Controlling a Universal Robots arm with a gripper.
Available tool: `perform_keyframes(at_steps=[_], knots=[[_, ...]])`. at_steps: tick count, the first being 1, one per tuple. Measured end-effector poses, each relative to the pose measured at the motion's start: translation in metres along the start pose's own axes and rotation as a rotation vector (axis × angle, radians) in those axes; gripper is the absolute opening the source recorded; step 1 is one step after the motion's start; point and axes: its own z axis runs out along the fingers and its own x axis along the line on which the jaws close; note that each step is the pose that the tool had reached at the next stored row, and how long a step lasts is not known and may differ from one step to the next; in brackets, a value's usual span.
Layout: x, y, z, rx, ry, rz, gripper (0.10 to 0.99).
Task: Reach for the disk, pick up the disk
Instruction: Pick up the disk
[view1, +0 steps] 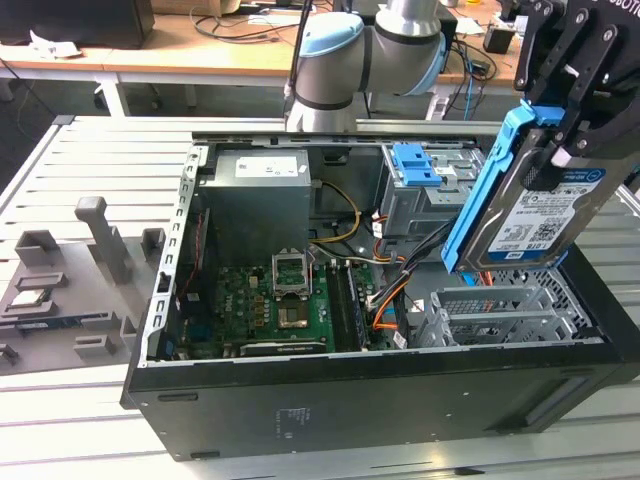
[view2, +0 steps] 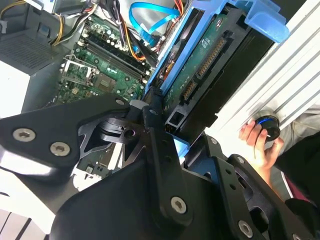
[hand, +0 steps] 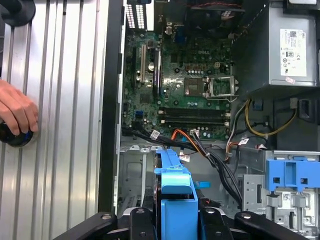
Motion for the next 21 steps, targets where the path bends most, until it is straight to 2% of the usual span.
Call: perform_keyframes(at_steps=[2, 5, 7, 13, 21], knots=[[0.0023, -0.0015, 0.0043, 0.0, 0.0001, 0.0, 0.365], [0.0155, -0.0037, 0.0149, 0.0, 0.0, 0.0, 0.365], [0.0186, -0.005, 0.0196, 0.0, -0.0001, 0.001, 0.365], [0.0172, -0.0081, 0.0273, 0.0, -0.0012, 0.015, 0.365], [0.0149, -0.0085, 0.0296, 0.0, -0.0011, 0.015, 0.365]])
